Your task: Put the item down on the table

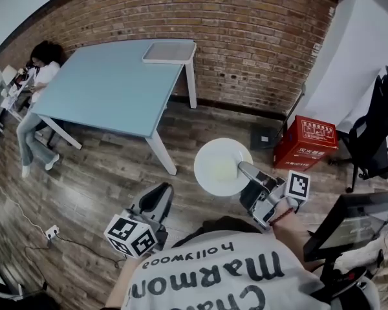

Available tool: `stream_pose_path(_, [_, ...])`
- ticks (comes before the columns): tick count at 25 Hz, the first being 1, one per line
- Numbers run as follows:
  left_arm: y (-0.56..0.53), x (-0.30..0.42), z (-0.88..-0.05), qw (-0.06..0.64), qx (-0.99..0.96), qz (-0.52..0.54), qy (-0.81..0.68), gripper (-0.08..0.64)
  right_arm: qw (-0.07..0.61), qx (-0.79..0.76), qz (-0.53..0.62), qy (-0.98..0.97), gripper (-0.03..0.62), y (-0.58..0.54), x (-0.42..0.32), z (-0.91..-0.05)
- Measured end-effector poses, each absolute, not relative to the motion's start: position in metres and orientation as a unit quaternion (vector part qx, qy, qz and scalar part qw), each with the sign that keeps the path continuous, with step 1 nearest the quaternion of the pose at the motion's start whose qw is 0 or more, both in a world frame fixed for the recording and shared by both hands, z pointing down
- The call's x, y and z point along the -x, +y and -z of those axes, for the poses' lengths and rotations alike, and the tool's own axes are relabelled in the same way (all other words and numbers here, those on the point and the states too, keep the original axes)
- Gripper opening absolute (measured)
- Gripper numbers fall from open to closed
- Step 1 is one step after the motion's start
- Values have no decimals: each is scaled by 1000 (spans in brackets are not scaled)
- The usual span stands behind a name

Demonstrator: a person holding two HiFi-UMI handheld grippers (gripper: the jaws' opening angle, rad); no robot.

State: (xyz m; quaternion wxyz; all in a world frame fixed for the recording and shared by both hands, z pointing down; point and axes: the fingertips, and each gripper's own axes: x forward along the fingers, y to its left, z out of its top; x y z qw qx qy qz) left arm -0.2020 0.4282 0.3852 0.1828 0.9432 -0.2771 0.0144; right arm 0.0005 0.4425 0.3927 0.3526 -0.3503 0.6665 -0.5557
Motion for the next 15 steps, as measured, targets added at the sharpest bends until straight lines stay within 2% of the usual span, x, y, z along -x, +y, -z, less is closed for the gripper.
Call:
stream_pose_path(7, [396,211,-392,200,-930,26,-307,8,362,359,559,655,48,421,-12,-406])
stream_pose_path(15, [323,182,-402,213,-920,26,-327,8,358,357,564,653,48,345,-48,-416])
